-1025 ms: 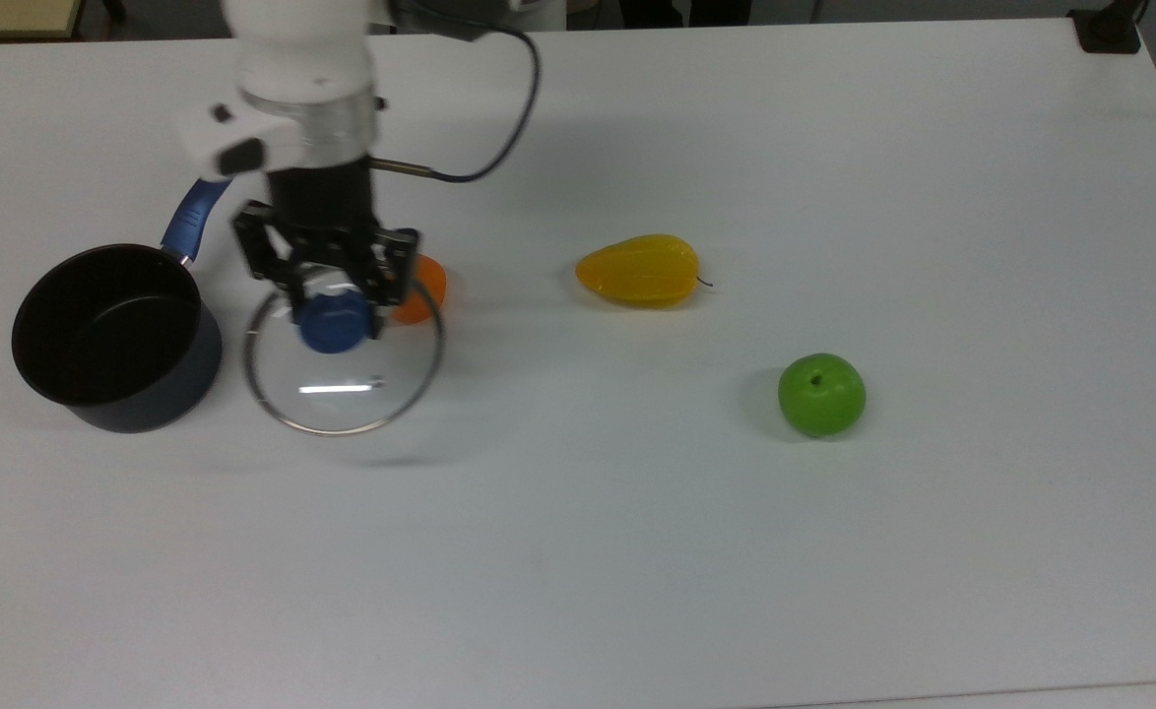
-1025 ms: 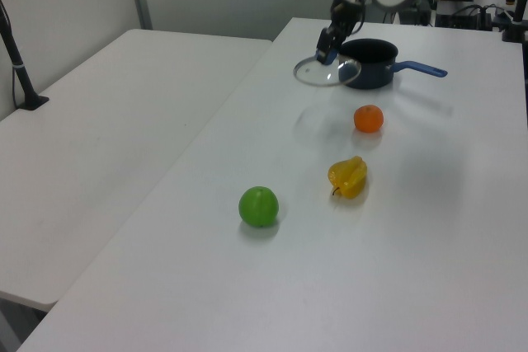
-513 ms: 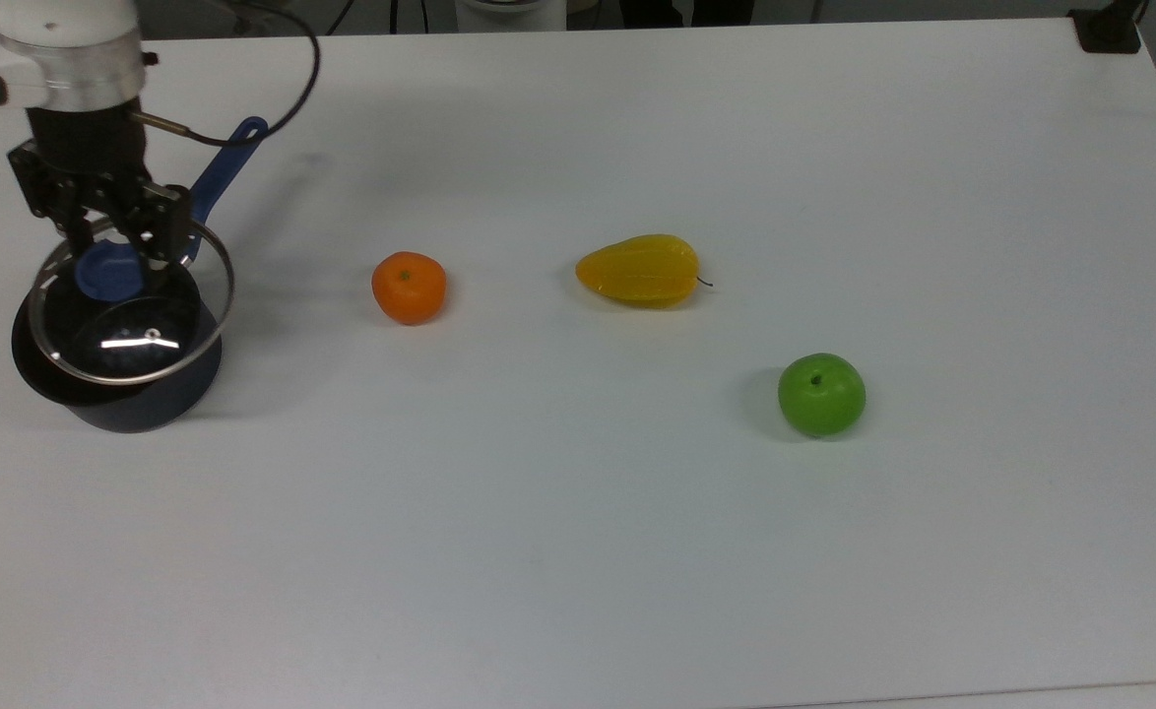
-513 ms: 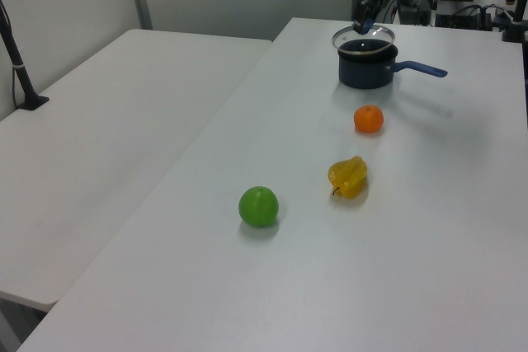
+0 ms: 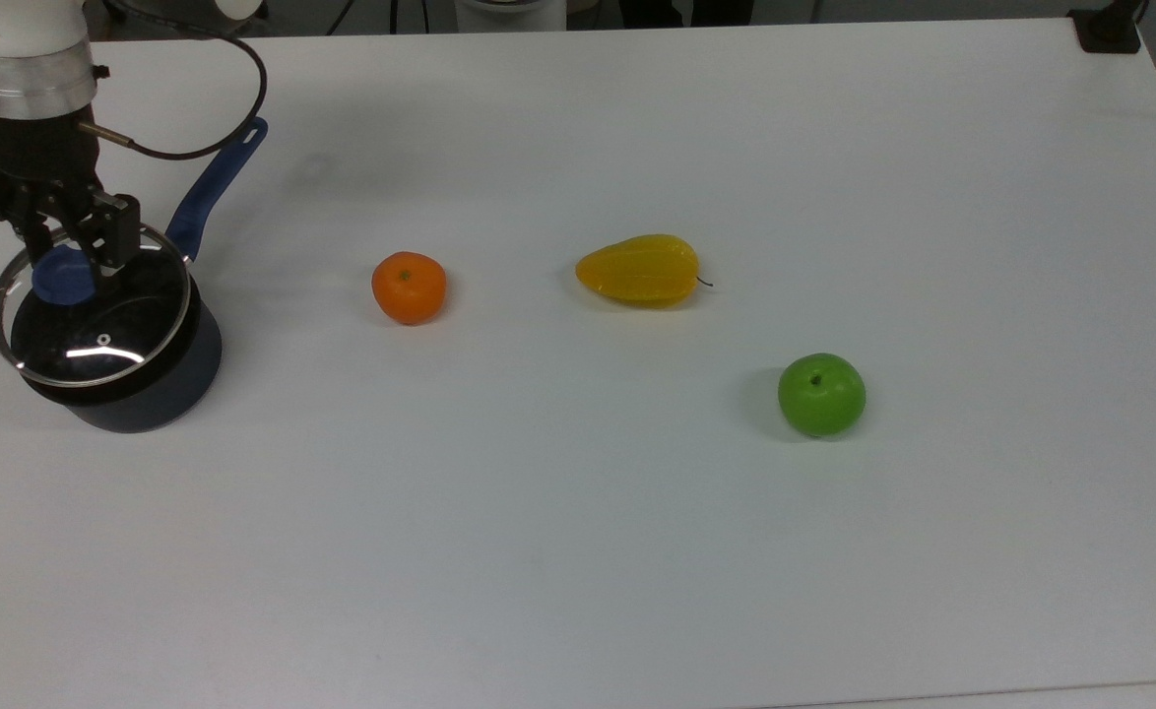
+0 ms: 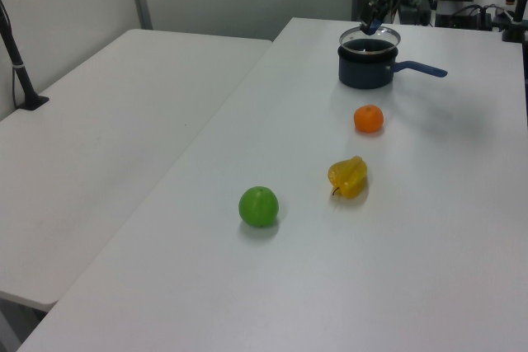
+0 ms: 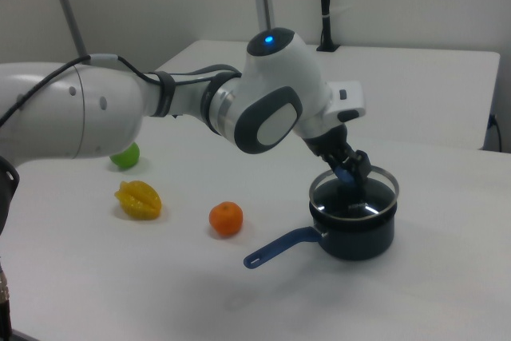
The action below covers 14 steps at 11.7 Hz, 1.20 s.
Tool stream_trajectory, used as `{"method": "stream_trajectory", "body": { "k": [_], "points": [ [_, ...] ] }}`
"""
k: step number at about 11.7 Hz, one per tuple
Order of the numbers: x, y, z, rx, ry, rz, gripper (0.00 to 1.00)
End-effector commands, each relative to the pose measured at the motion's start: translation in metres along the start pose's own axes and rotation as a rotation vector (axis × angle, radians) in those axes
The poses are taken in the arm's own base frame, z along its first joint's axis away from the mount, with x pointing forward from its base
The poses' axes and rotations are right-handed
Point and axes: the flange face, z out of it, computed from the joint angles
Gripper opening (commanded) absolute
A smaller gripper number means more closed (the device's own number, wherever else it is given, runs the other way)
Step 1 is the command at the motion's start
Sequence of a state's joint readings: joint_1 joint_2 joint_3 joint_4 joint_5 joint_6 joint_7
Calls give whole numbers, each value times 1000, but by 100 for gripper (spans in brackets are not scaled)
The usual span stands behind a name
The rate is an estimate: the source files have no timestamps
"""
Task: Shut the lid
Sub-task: 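Lower the lid onto the saucepan rim and align it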
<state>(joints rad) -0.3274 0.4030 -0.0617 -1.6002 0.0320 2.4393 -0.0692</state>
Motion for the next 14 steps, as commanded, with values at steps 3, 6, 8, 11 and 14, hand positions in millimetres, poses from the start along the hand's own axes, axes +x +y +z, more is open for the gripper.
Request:
{"method": "stream_trajectory", "body": {
  "k": [3, 6, 8, 11, 14],
  "points": [
    [-2, 4, 9, 37, 20, 23, 48],
    [-4, -3, 22, 45, 4, 26, 48],
    [-2, -2, 21, 41, 40, 29, 48],
    [-1, -4, 23, 41, 62, 31, 48],
    [-5, -3, 21, 41, 50, 27, 48]
  ]
}}
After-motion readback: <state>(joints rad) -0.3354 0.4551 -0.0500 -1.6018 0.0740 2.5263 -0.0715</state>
